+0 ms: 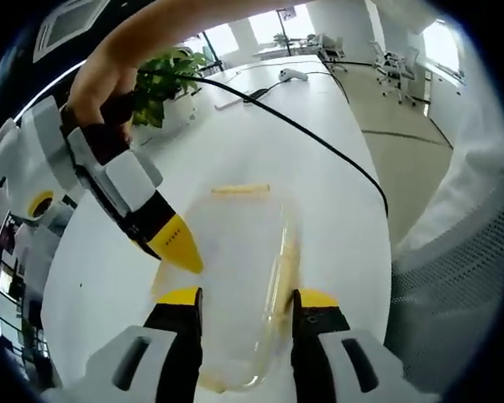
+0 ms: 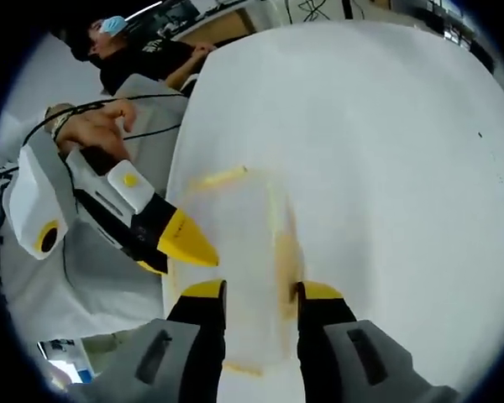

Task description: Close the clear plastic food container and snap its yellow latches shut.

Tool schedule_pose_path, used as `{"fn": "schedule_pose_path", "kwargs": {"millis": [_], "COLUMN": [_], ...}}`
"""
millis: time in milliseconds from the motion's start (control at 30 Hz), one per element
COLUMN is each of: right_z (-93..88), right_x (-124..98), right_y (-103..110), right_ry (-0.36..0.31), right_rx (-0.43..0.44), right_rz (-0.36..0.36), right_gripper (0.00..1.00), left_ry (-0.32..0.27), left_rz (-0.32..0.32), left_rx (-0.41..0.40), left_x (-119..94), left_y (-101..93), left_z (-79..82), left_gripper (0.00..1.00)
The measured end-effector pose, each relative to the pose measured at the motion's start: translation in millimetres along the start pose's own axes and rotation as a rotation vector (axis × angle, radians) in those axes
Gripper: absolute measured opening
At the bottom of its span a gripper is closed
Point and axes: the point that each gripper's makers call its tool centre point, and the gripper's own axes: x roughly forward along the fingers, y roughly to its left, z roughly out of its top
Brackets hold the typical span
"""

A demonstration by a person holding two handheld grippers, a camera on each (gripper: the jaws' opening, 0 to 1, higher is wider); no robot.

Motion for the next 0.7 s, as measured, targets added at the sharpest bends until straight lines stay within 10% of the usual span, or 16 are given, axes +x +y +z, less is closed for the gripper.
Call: {"fn": "schedule_pose_path", "kwargs": {"millis": [700], "right_z": [1.7], "right_x": [2.7], "right_y": [-1.7], "right_ry": [0.075], "right_rx": [-0.015], "right_rz": [0.04], "right_gripper": [0.26], "left_ry": [0.013], "left_rz": [0.025], "left_rx": [0.055], "left_x": [1.3], "left_y": [-0.4], "left_z": [-1.6], "left_gripper": [0.32]}}
